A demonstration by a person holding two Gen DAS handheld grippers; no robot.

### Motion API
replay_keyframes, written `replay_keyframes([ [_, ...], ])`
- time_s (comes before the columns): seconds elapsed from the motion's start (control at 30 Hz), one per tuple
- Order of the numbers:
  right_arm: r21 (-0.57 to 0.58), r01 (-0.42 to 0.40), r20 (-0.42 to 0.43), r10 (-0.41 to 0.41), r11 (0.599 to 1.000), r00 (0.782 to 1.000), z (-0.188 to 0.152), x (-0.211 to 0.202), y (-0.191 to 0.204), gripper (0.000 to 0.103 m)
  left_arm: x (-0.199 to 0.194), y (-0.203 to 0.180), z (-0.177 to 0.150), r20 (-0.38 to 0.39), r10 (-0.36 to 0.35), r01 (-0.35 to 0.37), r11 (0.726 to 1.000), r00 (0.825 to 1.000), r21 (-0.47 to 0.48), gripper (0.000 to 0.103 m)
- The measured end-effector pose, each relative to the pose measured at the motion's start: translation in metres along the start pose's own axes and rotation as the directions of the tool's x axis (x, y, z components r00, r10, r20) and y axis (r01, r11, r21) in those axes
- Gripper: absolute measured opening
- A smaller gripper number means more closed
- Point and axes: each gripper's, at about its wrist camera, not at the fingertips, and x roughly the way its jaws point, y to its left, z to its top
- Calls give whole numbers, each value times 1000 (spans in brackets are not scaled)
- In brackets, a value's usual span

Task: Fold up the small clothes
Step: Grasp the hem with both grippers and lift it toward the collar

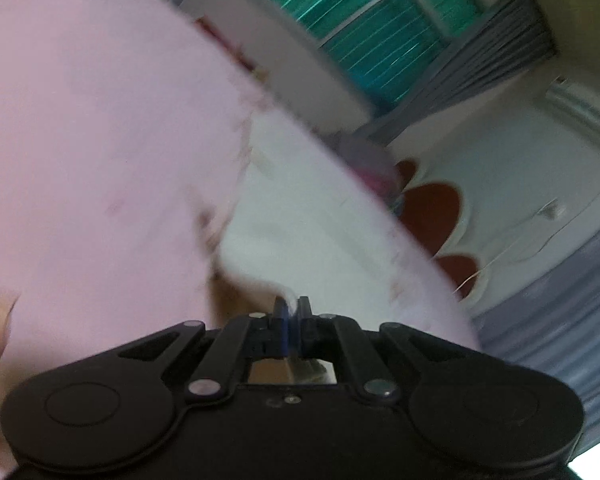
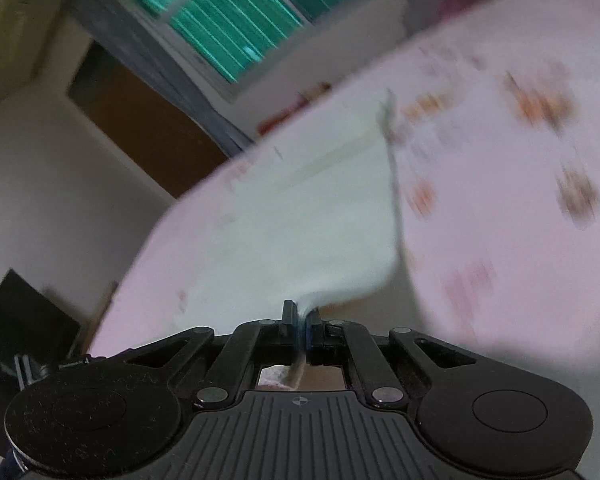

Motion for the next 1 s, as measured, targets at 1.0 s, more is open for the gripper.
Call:
replay_keyframes([
  [1.0, 164, 147, 9, -150, 976, 989, 270, 292, -108, 3, 319, 32, 200, -117, -1, -2, 1000, 993, -30, 10],
])
